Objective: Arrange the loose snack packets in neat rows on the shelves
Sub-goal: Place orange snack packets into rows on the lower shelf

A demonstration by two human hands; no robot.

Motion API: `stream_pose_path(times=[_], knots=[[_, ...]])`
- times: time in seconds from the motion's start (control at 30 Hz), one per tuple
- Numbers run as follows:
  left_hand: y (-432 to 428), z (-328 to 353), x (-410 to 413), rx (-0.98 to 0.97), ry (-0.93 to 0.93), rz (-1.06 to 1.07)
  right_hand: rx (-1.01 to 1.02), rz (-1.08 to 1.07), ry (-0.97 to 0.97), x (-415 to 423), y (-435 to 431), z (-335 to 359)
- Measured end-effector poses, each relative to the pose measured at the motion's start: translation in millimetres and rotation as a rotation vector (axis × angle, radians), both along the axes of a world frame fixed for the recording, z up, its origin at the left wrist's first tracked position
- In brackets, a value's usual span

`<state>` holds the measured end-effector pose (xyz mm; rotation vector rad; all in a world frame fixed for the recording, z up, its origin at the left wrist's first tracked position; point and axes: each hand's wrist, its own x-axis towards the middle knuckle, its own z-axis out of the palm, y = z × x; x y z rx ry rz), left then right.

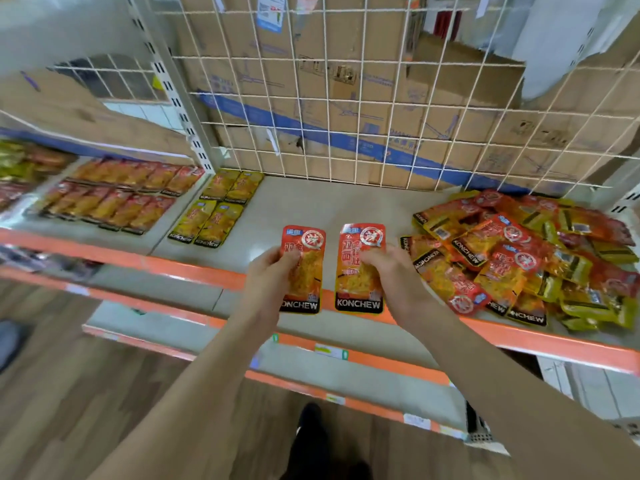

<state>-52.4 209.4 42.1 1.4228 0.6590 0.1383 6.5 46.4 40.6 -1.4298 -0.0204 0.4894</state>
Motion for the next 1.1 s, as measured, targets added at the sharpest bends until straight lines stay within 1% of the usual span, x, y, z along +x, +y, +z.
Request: stream_pose_path(times=[0.13,0.37,0.7,0.9,1.1], knots=[[12.2,8.4,-20.5,0.011,-0.016,0.062,0.037,0.073,0.000,-6.2,16.0,3.7],[26.5,23.4,-38.8,0.077,-0.035,0.087,0.002,0.136,-0.062,-9.8,35.3,5.7],[68.8,27.2,-65.7,0.153,-0.084,0.152,-0.001,0.132,-0.120,-27.2,78.5,6.6],[106.4,25.0,-86.3,0.127,-0.113,0.161,-0.033,0.189,-0.161,-48.6,118.3,13.3],[170.6,22.5,-109.0,0.086,-0.133,0.163,-0.089,0.217,-0.182,-75.6,177.7,18.8]])
